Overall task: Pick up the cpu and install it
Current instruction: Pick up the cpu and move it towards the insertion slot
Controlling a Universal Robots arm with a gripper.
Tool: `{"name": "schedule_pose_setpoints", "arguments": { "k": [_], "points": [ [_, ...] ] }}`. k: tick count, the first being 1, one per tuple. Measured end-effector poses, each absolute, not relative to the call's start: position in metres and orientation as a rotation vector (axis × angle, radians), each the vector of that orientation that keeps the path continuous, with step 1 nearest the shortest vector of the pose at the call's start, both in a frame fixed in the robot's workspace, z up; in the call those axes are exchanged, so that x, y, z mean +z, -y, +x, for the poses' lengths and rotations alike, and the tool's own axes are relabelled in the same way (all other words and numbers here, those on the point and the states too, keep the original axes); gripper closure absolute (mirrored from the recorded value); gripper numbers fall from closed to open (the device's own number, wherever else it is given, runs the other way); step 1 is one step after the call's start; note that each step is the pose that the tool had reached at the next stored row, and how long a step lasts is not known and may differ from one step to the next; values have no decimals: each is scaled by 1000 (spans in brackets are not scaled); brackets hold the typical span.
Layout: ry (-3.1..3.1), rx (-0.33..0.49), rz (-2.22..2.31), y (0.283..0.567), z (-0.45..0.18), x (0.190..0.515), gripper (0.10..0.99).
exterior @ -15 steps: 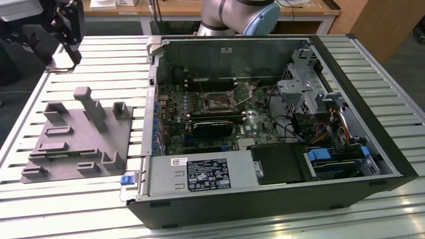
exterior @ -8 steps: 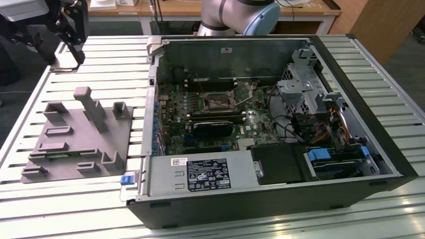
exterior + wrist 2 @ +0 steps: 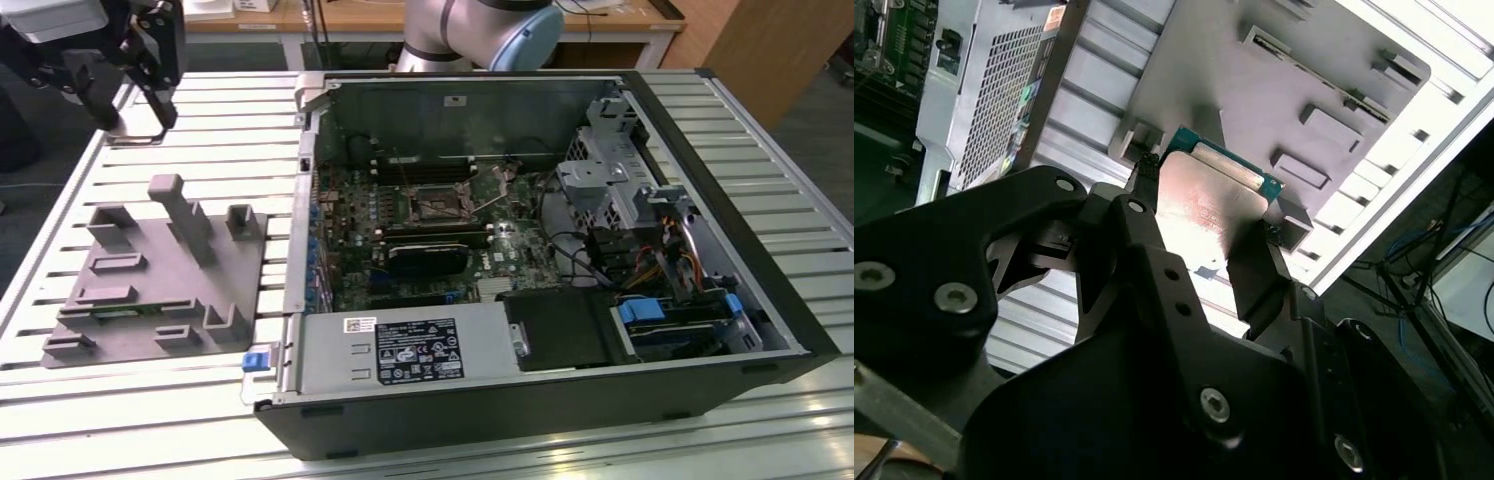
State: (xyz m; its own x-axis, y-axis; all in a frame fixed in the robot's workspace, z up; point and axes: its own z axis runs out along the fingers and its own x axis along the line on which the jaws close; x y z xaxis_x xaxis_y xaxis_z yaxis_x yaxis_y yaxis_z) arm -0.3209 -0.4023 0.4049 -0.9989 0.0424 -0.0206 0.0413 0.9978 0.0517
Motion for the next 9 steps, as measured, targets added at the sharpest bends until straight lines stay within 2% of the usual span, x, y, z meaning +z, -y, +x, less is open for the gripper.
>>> {"name": "schedule_pose_setpoints", "arguments": {
  "k": [9],
  "points": [
    [-3118,80,66,402,-315,405,557]
  ]
}}
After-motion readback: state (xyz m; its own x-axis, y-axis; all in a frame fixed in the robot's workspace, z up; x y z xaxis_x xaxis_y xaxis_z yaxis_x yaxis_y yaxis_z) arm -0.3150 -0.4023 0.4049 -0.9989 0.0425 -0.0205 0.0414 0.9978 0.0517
